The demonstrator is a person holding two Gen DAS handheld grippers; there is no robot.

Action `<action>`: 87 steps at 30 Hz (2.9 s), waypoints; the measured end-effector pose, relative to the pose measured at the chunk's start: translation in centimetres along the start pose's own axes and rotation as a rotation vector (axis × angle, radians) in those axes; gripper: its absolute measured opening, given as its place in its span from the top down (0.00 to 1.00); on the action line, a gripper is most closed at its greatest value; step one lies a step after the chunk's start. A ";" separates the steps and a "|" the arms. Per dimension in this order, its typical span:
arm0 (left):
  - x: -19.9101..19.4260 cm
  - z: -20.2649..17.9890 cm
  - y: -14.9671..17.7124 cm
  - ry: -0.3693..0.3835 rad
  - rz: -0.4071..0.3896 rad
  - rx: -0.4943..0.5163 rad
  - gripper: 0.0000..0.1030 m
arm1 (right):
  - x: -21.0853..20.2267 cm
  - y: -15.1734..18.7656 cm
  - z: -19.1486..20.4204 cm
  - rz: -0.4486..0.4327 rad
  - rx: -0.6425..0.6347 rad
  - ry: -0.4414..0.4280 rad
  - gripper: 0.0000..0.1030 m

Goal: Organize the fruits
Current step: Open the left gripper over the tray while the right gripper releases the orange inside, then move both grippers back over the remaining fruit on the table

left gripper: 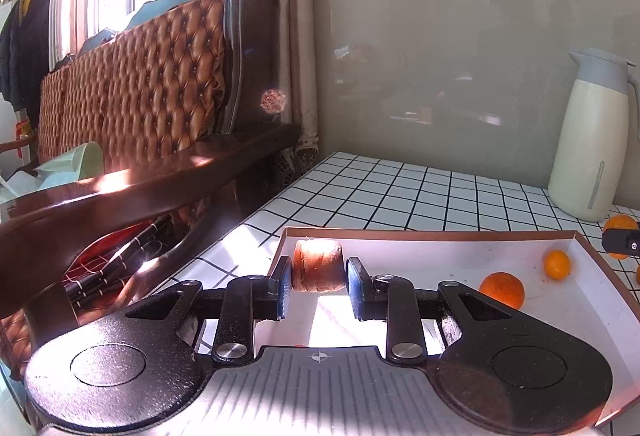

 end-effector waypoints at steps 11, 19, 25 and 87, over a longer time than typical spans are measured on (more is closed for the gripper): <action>2.0 0.4 -0.5 -0.008 0.011 -0.001 0.72 | 1.5 -0.2 0.6 0.029 -0.006 -0.018 0.72; 2.6 -0.5 0.0 0.015 0.018 0.023 0.59 | 3.0 0.4 0.4 0.080 -0.014 0.019 0.07; 0.3 0.0 -0.9 0.003 -0.074 0.012 0.00 | 2.0 -0.3 0.4 -0.007 -0.018 0.046 0.06; -11.8 -3.8 4.7 0.063 -0.081 0.092 0.00 | -9.3 4.5 0.8 -0.027 -0.055 -0.024 0.06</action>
Point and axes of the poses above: each gripper's, at about its wrist camera, not at the fingertips, and x roughly the way its jaws point, z to its left, y to its underside, the point moved 10 cm from there along x, roughly the way its jaws point
